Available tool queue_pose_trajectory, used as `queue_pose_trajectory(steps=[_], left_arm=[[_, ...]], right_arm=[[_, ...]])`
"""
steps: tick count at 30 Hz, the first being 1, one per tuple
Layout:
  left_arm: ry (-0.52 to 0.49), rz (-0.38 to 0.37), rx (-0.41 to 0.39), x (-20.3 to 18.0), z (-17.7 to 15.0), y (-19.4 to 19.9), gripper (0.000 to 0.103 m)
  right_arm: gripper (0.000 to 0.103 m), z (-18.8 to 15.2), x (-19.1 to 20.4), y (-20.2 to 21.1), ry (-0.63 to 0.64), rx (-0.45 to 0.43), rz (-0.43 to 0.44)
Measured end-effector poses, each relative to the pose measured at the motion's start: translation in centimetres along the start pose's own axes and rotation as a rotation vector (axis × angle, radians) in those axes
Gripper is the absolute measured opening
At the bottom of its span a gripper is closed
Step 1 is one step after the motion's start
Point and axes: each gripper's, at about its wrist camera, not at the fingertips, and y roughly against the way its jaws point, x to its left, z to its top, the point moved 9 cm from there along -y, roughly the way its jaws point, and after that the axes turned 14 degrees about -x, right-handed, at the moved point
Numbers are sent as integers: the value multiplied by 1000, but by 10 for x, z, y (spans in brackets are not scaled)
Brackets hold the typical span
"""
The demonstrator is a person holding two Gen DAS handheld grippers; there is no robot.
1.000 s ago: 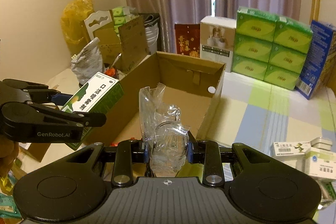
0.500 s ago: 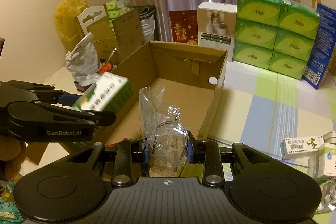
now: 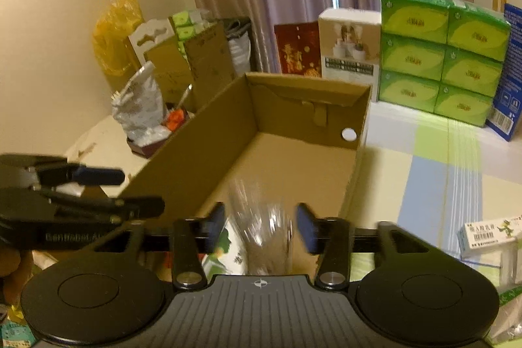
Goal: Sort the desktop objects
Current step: 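Lower both items into the cardboard box and open both grippers, then withdraw both grippers from the box back toward the table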
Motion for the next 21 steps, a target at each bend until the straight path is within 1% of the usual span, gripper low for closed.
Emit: queue_pose_trajectory(steps=[4,7,9,13,15,16,18,21], left_arm=[[5,8,-5,-1,-3,12,61],[15,-1,-12,-8,-4,24,61],[16,-6,-19,-15,-4,34,61],[17,-12,-29,-31,-6,55,64],[18,-13,-31,-38,-7,68,66],[17,-12,-35,-41,-7,73,68],[16,-5,-40,-46,-9,85,70],[15,-4,-39,-54,-13,98,76]], right_arm=[[51,1,-2,15,0,-15,-6],[54,-3,-9,35,-18,-21,-20],[59,-11,-15,51,-25,-18,-35],[64,-27,-25,80,-31,-2,-69],[69,-33,-28,95,-17,6,-76],[71,-36,-29,103,-5,6,-81],[79,-41,-32,117,9,2,-91],[84,-48,-36,139,11,-5,-110]])
